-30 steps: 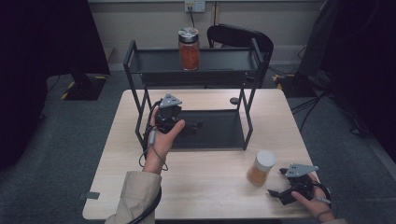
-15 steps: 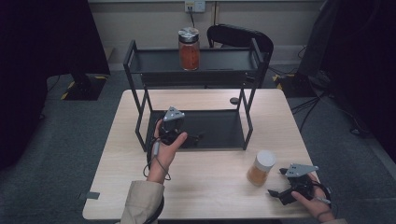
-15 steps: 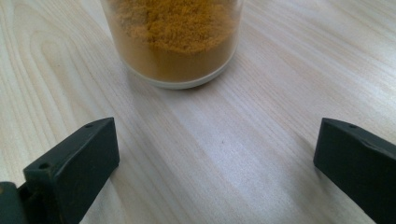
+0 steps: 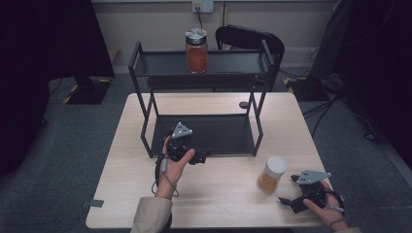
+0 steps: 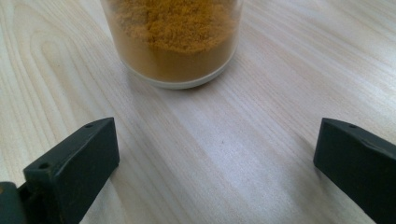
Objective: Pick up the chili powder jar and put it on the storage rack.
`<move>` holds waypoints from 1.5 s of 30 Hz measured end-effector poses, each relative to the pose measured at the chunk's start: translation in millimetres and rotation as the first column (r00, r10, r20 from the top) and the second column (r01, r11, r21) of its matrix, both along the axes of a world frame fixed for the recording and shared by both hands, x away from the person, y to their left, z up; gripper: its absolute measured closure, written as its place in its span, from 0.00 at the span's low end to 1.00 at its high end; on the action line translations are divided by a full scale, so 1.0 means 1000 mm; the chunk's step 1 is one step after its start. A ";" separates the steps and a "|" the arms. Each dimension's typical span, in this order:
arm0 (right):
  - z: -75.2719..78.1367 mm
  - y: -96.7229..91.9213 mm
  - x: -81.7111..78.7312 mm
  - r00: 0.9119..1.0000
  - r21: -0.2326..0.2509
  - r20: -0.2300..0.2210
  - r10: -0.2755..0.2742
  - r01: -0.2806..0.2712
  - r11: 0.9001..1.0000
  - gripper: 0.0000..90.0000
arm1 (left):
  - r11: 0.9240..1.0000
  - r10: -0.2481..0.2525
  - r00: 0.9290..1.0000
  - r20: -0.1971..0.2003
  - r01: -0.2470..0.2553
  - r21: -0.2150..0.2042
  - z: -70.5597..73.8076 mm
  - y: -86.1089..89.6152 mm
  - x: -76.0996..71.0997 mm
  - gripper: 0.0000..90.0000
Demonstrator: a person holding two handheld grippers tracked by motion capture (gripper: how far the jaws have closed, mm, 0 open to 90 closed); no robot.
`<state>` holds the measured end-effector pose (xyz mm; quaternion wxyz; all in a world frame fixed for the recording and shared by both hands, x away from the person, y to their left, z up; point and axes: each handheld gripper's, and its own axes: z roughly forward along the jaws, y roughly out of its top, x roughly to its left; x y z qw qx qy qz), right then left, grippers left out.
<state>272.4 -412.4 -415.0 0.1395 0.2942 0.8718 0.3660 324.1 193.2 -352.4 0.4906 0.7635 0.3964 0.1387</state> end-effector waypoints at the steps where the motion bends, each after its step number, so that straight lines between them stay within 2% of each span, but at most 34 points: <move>1: 0.000 0.000 0.000 1.000 0.000 0.000 0.000 0.000 1.000 0.00 | 1.000 -0.001 1.000 -0.003 0.001 -0.001 -0.002 0.001 0.000 0.02; 10: 0.000 0.000 0.000 1.000 0.000 0.000 0.000 0.000 1.000 0.00 | 1.000 0.016 0.999 -0.037 -0.016 0.000 -0.025 0.002 -0.006 0.02; 16: 0.000 0.000 0.000 1.000 0.000 0.000 0.000 0.000 1.000 0.00 | 0.999 0.020 0.999 -0.047 -0.019 0.036 -0.036 -0.003 -0.009 0.02; 26: 0.000 0.000 0.000 1.000 0.000 0.000 0.000 0.000 1.000 0.00 | 0.997 0.046 0.997 -0.067 -0.042 0.058 -0.050 -0.003 -0.016 0.02; 29: 0.000 0.000 0.000 1.000 0.000 0.000 0.000 0.000 1.000 0.00 | 0.995 0.049 0.996 -0.071 -0.043 0.091 -0.052 -0.005 -0.018 0.02; 36: 0.000 0.000 0.000 1.000 0.000 0.000 -0.001 0.001 1.000 0.00 | 0.991 0.054 0.996 -0.068 -0.045 0.128 -0.059 -0.006 -0.022 0.02; 42: 0.000 0.000 0.000 1.000 0.000 0.000 -0.001 0.001 1.000 0.00 | 0.981 0.055 0.997 -0.056 -0.044 0.189 -0.060 -0.010 -0.026 0.02; 45: 0.000 0.000 0.000 1.000 0.000 0.000 -0.001 0.001 1.000 0.00 | 0.978 0.056 0.997 -0.054 -0.044 0.206 -0.062 -0.011 -0.028 0.02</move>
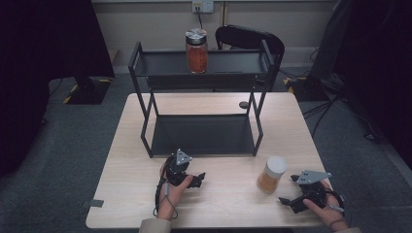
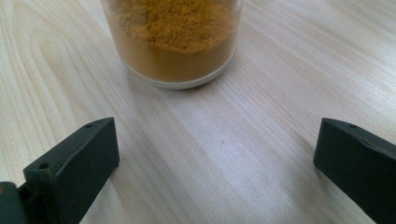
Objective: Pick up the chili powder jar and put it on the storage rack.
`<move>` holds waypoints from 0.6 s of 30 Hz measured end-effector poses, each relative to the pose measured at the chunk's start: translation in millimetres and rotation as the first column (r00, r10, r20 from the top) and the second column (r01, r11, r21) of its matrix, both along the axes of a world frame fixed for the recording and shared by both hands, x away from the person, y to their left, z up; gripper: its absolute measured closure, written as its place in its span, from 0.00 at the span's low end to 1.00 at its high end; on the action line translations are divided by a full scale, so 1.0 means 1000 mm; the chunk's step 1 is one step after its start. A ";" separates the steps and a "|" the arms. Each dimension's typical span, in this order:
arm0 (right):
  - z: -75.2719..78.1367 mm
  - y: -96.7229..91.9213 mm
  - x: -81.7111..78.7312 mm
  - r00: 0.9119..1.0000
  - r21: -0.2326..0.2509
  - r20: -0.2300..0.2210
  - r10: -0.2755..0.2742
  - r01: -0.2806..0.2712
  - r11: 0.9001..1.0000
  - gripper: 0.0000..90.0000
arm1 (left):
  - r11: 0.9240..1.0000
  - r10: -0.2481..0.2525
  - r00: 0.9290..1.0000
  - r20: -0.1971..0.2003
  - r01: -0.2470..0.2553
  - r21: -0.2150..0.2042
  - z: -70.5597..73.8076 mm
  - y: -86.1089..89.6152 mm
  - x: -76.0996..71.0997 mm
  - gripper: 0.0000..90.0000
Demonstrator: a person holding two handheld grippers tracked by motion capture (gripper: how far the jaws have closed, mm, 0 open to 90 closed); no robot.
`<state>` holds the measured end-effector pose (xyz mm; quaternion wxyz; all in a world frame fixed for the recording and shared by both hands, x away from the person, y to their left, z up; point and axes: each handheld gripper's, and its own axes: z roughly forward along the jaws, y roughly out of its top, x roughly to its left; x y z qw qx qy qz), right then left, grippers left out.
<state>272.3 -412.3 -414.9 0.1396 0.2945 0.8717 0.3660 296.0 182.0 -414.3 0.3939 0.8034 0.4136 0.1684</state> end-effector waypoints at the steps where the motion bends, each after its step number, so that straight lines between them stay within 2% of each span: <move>1: 0.000 0.000 0.000 1.000 0.000 0.000 0.000 0.000 1.000 0.00 | 1.000 0.002 1.000 0.000 -0.002 0.004 -0.001 0.000 -0.001 0.02; 10: 0.000 0.000 0.000 1.000 0.000 0.000 0.000 0.000 1.000 0.00 | 0.998 0.009 1.000 -0.001 -0.009 0.066 -0.003 -0.002 -0.005 0.03; 18: 0.000 0.000 0.000 1.000 0.000 0.000 0.000 0.000 1.000 0.00 | 0.996 0.012 1.000 -0.010 -0.011 0.088 -0.004 -0.002 -0.005 0.03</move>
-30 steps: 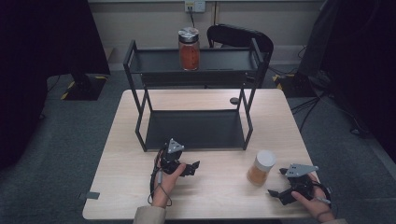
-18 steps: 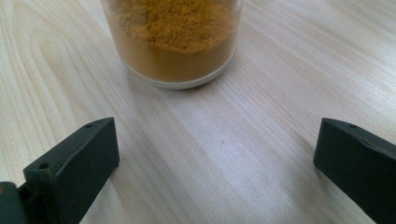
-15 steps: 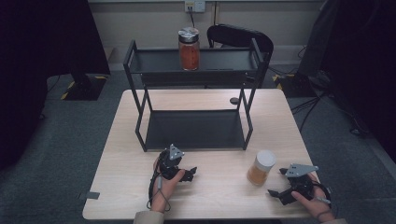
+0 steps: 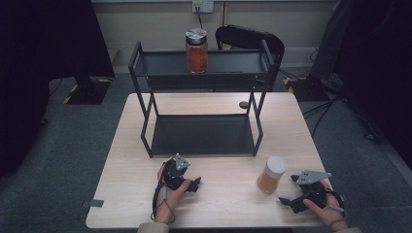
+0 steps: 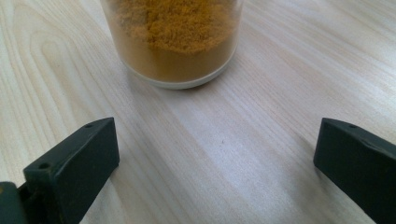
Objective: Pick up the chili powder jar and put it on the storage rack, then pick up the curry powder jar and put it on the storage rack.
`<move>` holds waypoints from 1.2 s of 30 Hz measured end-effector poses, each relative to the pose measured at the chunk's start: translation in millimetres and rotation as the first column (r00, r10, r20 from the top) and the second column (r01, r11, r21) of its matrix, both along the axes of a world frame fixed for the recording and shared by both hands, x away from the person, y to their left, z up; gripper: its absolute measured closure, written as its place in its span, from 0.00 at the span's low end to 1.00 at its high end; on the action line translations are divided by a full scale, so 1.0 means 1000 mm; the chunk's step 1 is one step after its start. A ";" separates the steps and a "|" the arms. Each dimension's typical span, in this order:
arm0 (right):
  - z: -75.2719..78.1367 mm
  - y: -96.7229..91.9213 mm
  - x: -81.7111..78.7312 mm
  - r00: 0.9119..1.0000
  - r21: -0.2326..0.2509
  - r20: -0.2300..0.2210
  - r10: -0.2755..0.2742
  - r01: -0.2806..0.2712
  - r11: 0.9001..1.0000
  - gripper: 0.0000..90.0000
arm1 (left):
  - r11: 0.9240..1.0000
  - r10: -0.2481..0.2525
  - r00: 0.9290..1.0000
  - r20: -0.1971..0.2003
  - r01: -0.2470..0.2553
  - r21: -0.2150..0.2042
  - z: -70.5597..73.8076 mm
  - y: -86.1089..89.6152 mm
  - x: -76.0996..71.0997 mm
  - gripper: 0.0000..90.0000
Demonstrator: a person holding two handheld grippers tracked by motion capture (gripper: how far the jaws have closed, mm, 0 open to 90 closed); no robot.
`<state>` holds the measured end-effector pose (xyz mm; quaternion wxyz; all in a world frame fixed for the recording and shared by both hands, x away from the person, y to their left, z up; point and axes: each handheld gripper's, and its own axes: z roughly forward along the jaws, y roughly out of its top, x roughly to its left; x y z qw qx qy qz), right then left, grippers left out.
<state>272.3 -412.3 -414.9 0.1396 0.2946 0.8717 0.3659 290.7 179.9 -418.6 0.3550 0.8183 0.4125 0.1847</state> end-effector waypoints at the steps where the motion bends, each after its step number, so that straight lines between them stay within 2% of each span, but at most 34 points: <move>1: 0.000 0.000 0.000 1.000 0.000 0.000 0.000 0.000 1.000 0.00 | 1.000 -0.002 1.000 0.000 0.002 0.006 0.000 0.000 0.000 0.03; 7: 0.000 0.000 0.000 1.000 0.000 0.000 0.000 0.000 1.000 0.00 | 1.000 0.009 1.000 -0.004 -0.009 -0.009 -0.003 0.005 -0.001 0.02; 36: 0.000 0.000 0.000 1.000 -0.001 0.001 -0.001 0.001 1.000 0.00 | 1.000 0.011 1.000 -0.006 -0.011 -0.010 -0.004 0.005 -0.001 0.00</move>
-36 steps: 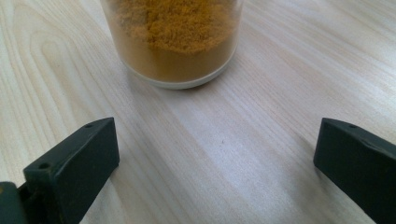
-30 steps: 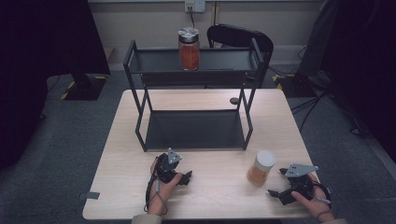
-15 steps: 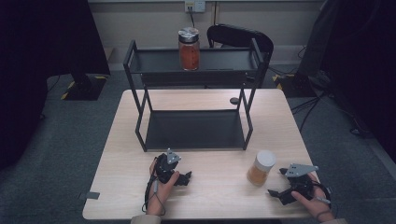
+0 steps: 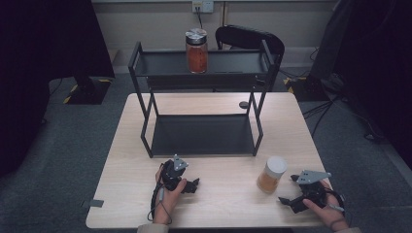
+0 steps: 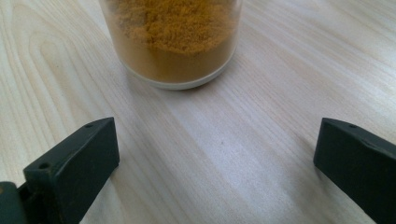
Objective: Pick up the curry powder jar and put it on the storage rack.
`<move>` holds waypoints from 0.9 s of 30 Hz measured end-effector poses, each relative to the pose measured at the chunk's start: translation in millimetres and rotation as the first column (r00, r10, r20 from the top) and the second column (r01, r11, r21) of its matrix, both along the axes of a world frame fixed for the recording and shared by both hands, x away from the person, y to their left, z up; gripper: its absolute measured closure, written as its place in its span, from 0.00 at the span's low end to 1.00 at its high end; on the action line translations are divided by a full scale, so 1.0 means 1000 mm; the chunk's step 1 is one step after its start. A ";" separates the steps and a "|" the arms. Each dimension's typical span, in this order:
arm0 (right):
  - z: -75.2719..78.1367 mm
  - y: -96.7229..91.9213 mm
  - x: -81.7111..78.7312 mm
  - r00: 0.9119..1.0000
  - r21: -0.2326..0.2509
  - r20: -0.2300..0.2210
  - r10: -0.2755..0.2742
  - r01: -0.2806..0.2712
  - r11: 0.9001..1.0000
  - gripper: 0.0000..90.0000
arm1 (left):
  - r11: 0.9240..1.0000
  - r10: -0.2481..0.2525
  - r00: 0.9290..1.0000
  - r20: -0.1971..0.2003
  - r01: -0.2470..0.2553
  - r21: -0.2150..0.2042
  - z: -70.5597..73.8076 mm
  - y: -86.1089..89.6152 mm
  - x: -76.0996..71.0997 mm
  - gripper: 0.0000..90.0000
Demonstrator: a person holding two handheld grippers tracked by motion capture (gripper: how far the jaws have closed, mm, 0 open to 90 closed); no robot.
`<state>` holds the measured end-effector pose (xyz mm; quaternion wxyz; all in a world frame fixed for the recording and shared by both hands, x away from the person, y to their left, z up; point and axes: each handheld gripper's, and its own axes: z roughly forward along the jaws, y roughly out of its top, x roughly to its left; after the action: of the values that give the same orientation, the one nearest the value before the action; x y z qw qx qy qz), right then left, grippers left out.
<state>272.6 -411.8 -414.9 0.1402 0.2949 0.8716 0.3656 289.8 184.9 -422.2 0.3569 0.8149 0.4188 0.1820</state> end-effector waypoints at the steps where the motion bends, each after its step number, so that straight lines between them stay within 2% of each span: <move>1: 0.000 0.000 0.000 1.000 0.000 0.000 0.000 0.000 1.000 0.00 | 1.000 0.000 1.000 0.000 0.000 0.000 0.000 0.000 0.000 0.00; 18: 0.001 0.000 0.002 1.000 -0.002 -0.002 0.008 -0.008 1.000 0.00 | 1.000 0.000 1.000 0.001 0.000 0.001 0.000 0.000 0.000 0.00; 22: 0.005 0.005 0.006 1.000 -0.022 -0.015 0.011 -0.011 1.000 0.00 | 1.000 -0.001 1.000 0.001 0.001 0.001 0.000 0.000 0.000 0.00; 23: 0.009 0.009 0.007 1.000 -0.042 -0.020 0.011 -0.011 0.999 0.00 | 1.000 0.000 1.000 0.001 0.000 0.001 0.000 0.000 0.000 0.00; 27: 0.015 0.018 0.006 1.000 -0.070 -0.009 0.013 -0.014 0.997 0.02 | 1.000 0.001 1.000 0.002 -0.001 0.001 0.000 0.000 0.000 0.00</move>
<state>279.1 -393.8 -400.4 0.1443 0.2854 0.8865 0.3344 289.4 184.8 -422.3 0.3566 0.8148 0.4187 0.1831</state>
